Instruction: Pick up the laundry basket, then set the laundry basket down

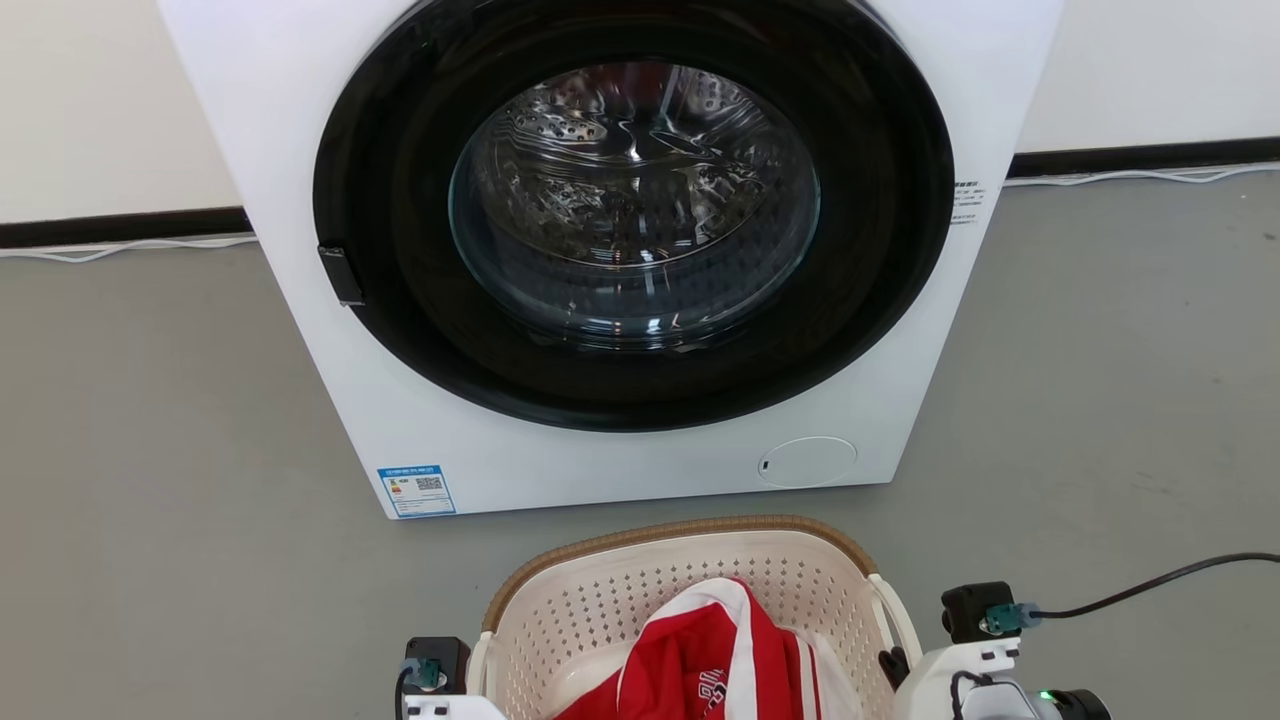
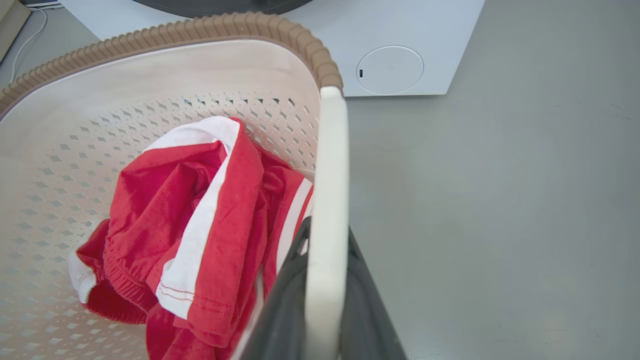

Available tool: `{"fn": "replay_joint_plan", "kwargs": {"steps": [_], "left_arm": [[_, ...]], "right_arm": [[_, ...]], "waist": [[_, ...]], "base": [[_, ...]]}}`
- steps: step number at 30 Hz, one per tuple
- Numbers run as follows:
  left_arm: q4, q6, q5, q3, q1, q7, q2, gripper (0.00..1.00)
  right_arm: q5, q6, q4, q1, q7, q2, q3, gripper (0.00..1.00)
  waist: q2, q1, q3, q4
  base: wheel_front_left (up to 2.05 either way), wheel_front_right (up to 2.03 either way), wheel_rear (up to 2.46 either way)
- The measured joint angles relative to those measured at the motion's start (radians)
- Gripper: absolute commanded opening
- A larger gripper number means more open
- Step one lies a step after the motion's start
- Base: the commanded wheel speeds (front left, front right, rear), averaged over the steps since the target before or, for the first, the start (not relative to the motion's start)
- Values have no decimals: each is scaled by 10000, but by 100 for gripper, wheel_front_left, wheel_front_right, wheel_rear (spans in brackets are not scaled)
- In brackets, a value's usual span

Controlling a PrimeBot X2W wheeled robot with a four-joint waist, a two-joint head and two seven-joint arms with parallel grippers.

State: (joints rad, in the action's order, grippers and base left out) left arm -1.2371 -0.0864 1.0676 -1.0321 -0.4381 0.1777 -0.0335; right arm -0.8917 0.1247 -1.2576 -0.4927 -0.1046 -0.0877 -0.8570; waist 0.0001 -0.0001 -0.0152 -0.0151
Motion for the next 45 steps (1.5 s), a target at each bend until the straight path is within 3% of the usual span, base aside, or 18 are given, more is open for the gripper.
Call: {"fn": "replay_joint_plan", "kwargs": {"steps": [45], "left_arm": [[-251,77,466,-407,-81,33,4,0]], "right_arm": [[-748,0,-69,-13,-102,31,-809,0]], "waist": [[0,0,96,-38]], "base": [[0,0,0]]}}
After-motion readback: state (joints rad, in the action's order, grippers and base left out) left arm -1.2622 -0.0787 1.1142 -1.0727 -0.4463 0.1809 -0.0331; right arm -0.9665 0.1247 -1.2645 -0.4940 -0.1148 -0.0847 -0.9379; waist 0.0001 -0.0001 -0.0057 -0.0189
